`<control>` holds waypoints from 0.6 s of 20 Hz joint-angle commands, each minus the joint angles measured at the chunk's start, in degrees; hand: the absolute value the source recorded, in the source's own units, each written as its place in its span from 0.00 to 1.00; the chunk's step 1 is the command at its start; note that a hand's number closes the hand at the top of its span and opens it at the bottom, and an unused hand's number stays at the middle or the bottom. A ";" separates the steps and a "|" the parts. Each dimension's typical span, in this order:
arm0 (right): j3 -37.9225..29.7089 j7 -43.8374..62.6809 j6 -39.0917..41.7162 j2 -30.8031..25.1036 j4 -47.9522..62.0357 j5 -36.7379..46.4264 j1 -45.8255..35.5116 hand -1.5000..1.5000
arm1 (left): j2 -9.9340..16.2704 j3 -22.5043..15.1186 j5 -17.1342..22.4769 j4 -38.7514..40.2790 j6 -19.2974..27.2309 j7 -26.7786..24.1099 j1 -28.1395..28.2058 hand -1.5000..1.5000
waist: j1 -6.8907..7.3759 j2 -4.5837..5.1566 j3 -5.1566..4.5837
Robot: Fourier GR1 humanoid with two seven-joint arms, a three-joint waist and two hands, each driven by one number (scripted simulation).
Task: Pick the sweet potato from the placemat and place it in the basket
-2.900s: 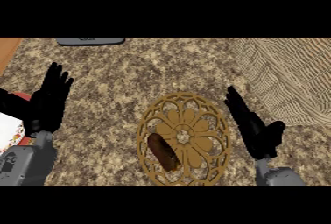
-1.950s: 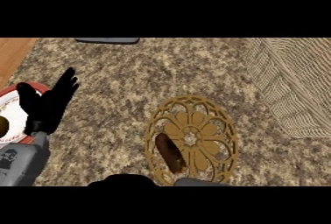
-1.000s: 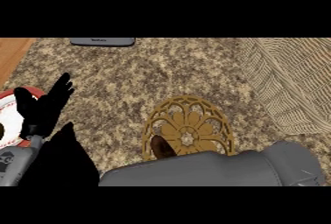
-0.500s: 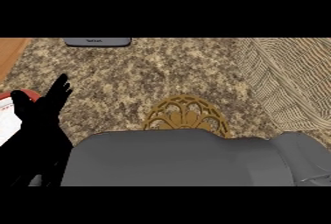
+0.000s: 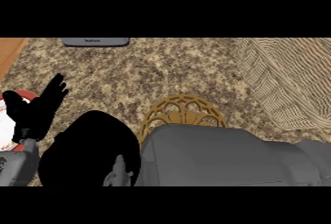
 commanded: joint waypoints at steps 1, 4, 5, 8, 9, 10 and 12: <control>2.34 -1.16 0.52 0.27 -3.12 7.61 7.32 0.00 | -1.06 0.08 -0.55 -0.52 -0.25 1.19 -0.36 0.50 | 0.13 0.17 0.00; 4.72 -9.09 -2.10 -1.59 -4.60 17.05 13.62 0.00 | -0.84 0.83 -1.28 -0.45 -0.38 0.02 0.25 0.50 | 0.39 0.32 0.01; 7.15 -10.86 -5.25 -1.00 -4.20 20.01 16.34 0.00 | -3.07 -1.05 -1.84 0.44 -0.54 -1.72 1.23 0.50 | 0.40 0.43 0.01; 7.16 -18.48 -5.63 -2.29 -1.05 25.49 19.05 0.00 | -1.38 0.65 -1.31 -3.42 -0.30 2.76 -0.44 0.50 | 0.71 0.33 0.02; 9.17 -20.33 -9.26 -2.09 -1.52 28.29 21.29 0.00 | -1.32 1.06 -1.67 2.16 -1.50 1.42 -3.47 0.50 | 0.26 0.51 0.01; 8.10 -21.51 -9.95 -0.27 2.83 28.45 21.35 0.00 | -0.97 0.98 -1.27 -2.47 -1.04 3.44 -0.39 0.50 | 0.85 0.37 0.02; 6.96 -23.00 -11.77 1.33 4.47 28.81 23.59 0.00 | -2.12 0.93 -2.25 -0.60 -0.86 1.81 -1.42 0.50 | 0.47 0.35 0.00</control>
